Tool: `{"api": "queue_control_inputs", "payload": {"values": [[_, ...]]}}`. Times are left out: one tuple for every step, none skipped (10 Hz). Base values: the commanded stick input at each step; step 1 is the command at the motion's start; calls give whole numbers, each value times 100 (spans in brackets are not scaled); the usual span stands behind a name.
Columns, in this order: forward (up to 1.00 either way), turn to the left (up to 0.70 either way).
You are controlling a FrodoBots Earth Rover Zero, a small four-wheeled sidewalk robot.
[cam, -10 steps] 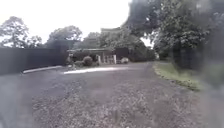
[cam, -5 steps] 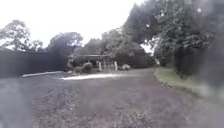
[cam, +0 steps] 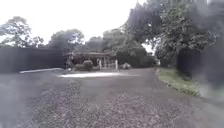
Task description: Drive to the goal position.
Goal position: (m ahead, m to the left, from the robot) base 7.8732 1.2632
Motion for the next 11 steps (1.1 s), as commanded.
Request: {"api": "queue_control_inputs", "payload": {"values": [[50,0],[50,0],[50,0],[50,0],[50,0],[50,0],[50,0],[50,0],[50,0],[50,0],[50,0]]}}
